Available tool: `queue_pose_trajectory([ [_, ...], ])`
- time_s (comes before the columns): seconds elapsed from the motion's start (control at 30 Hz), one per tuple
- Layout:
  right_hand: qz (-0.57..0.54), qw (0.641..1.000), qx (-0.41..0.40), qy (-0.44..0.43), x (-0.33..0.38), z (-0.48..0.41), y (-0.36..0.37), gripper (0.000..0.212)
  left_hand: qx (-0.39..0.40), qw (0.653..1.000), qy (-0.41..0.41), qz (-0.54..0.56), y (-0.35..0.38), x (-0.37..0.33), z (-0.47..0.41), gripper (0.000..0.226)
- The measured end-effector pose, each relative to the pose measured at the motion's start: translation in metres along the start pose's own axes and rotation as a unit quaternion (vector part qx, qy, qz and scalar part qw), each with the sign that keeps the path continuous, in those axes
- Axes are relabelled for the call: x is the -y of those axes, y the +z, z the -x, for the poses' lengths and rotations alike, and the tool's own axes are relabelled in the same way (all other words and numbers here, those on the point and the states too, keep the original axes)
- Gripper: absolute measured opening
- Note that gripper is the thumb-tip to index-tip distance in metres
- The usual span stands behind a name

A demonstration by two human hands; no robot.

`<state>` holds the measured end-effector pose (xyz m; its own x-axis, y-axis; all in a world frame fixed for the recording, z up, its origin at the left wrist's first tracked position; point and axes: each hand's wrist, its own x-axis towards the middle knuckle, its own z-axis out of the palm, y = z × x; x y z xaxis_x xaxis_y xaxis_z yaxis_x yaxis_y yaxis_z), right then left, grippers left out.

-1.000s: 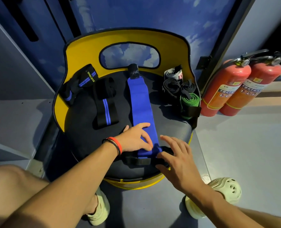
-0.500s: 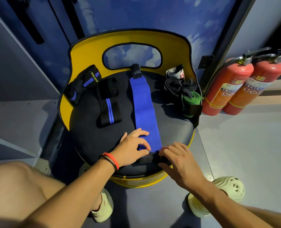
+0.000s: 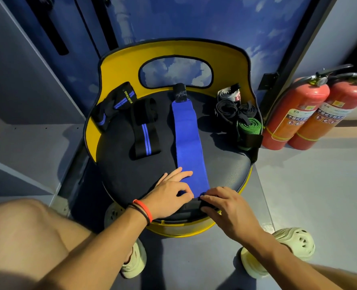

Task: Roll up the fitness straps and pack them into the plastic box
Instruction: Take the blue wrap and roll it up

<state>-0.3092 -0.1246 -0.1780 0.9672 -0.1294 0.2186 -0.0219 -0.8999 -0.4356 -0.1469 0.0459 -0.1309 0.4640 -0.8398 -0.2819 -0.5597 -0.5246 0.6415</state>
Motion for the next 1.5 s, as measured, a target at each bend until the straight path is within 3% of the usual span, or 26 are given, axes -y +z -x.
queue_pose_trajectory([
  [0.17, -0.025, 1.0, 0.009, -0.007, 0.002, 0.004, 0.0, 0.037, -0.001, 0.999, 0.003, -0.037, 0.002, 0.0, 0.006, 0.032],
  [0.47, 0.007, 0.998, -0.038, -0.059, 0.003, 0.012, 0.009, 0.025, -0.02, 1.0, -0.011, 0.007, 0.007, -0.011, 0.007, 0.008],
  [0.63, -0.007, 0.998, -0.048, -0.045, 0.006, 0.011, 0.01, 0.026, -0.123, 0.99, 0.053, -0.047, 0.025, -0.006, 0.02, 0.007],
  [0.77, -0.015, 0.999, -0.039, -0.021, 0.004, 0.011, 0.012, 0.028, -0.238, 0.957, 0.098, -0.131, 0.046, -0.002, 0.036, 0.011],
  [0.93, 0.002, 0.998, -0.043, -0.033, 0.0, 0.009, 0.016, 0.03, -0.261, 0.943, 0.123, -0.166, 0.059, 0.008, 0.041, 0.021],
  [1.0, 0.013, 0.998, -0.046, -0.034, 0.001, 0.01, 0.017, 0.032, -0.262, 0.949, 0.107, -0.137, 0.062, 0.012, 0.04, 0.021],
  [1.13, 0.045, 0.996, -0.051, -0.053, 0.004, 0.013, 0.019, 0.027, -0.281, 0.959, 0.003, 0.024, 0.069, 0.008, 0.036, 0.013],
  [1.23, 0.08, 0.992, -0.064, -0.075, 0.004, 0.018, 0.02, 0.015, -0.317, 0.948, -0.03, 0.026, 0.074, 0.005, 0.035, 0.009],
  [1.37, 0.12, 0.984, -0.083, -0.105, -0.007, 0.026, 0.022, 0.026, -0.36, 0.929, -0.074, 0.038, 0.083, 0.0, 0.033, 0.007],
  [1.5, 0.12, 0.983, -0.089, -0.103, -0.012, 0.024, 0.021, 0.029, -0.346, 0.93, -0.092, 0.085, 0.08, -0.003, 0.028, 0.014],
])
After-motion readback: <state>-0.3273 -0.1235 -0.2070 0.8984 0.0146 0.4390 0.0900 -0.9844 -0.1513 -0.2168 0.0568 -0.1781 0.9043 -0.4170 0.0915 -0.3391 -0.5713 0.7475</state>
